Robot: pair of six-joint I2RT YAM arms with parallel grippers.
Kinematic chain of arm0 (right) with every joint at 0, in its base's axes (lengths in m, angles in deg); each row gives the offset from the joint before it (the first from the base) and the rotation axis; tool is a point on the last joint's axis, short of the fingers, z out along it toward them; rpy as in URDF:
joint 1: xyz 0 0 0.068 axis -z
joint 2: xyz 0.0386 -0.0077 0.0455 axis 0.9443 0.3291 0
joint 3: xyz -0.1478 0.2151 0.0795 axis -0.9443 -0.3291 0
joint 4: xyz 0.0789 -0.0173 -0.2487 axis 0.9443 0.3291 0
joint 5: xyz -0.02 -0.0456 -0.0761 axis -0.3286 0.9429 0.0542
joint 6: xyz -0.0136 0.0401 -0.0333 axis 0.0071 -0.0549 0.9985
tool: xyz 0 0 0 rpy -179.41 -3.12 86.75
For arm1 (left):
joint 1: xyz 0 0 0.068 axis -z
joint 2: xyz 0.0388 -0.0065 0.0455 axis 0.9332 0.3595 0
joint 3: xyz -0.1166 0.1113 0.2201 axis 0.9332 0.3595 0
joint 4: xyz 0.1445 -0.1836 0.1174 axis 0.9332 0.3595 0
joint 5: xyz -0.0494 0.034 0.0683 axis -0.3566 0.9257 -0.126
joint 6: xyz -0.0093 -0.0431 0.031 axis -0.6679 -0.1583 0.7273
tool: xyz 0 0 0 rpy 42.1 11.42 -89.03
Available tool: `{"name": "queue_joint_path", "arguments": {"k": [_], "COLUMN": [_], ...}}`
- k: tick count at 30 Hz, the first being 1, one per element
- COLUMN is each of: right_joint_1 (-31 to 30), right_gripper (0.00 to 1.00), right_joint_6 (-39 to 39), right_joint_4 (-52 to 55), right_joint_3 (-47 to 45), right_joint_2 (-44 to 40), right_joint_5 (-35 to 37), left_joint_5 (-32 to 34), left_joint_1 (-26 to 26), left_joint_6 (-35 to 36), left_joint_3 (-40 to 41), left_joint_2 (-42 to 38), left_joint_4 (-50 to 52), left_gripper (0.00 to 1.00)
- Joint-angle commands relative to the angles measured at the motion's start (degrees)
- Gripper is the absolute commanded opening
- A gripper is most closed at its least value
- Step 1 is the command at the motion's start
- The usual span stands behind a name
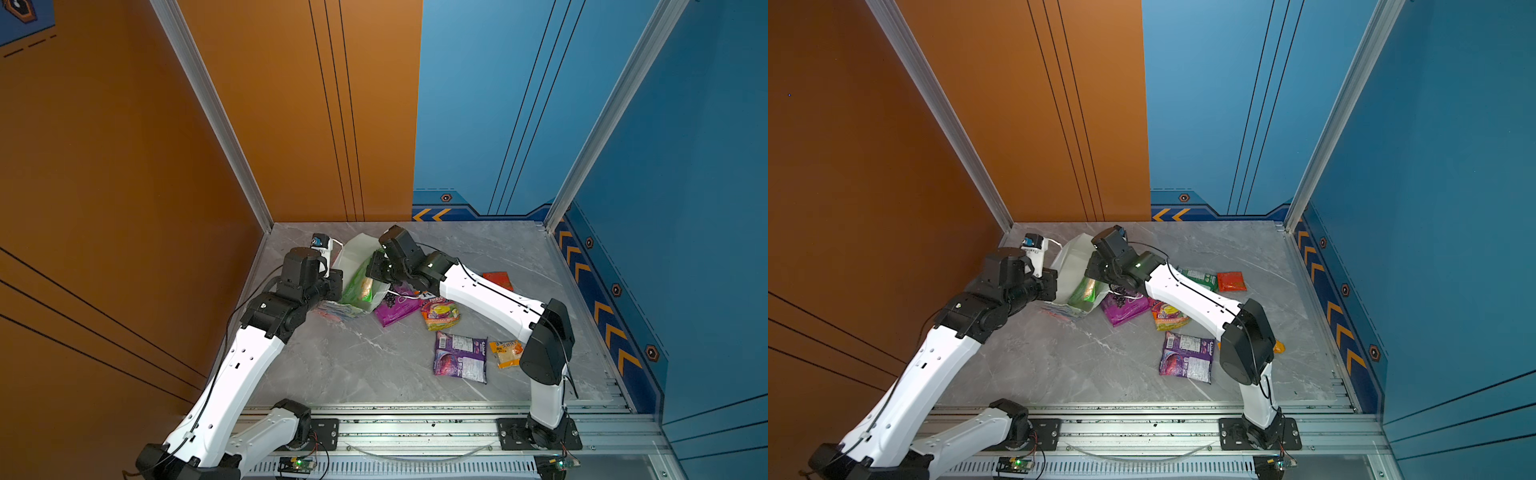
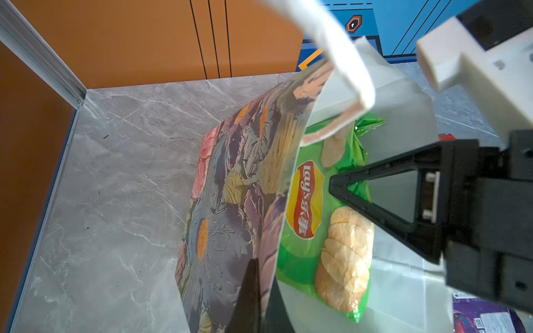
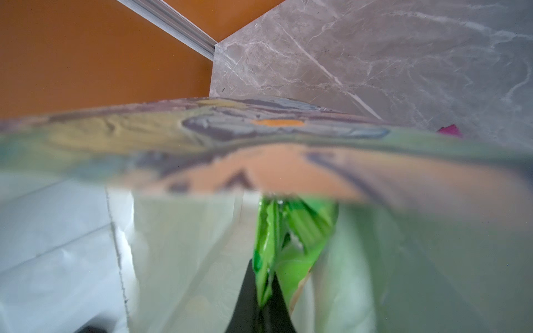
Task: Place the snacks into the paper bag
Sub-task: Place the snack in the paper bag.
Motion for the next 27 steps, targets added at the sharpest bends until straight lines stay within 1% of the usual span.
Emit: {"name": "queue_joint_path", "arguments": {"k": [1, 5, 9, 13, 16, 18, 21, 24, 27], "right_joint_1": [-1.69, -1.53, -1.58, -1.71, -1.95, -1.97, -1.81, -0.45, 0.20], "right_gripper": [0.03, 0.06, 0.14, 0.25, 0.39, 0.43, 0.43, 0.43, 0.44], "right_joint_6": [-2.29, -2.34, -0.59, 1.95, 3.52, 4.59, 6.35, 8.08, 12.71], "right_joint_4": [-4.64, -4.45, -4.69, -3.05, -1.19, -0.77, 0.12, 0.20, 3.25], "right_joint_3": [-5.12, -5.78, -5.38, -2.83, -0.76, -0.59, 2.09, 1.96, 1.02], "right_joint_2": [-1.70, -2.45, -3.25, -3.22, -3.20, -3.49, -4.60, -7.33, -11.51], "right_joint_5": [3.40, 4.68, 4.12, 1.93, 0.99, -0.32, -3.34, -8.94, -8.33], "left_joint_5": [2.09, 3.52, 5.76, 6.79, 6.45, 6.54, 6.57, 6.75, 7.64], "left_joint_1": [-1.01, -2.17, -2.99, -3.80, -4.40, -5.00, -6.06, -7.17, -8.35], "left_joint_6": [-0.56, -1.45, -2.17, -2.29, -3.00, -3.29, -3.37, -3.88, -4.06], "left_joint_3": [0.58, 0.44, 0.28, -0.33, -0.28, -0.36, -0.34, -0.62, -1.61], "left_joint_2": [-0.50, -0.23, 0.42, 1.60, 1.47, 1.27, 1.27, 1.59, 2.89], "left_joint_4": [-1.51, -1.14, -0.55, 0.53, 0.53, 0.51, 0.53, 1.17, 2.72], "left_gripper": [0.00, 0.00, 0.00, 0.00, 0.00, 0.00, 0.00, 0.00, 0.00]}}
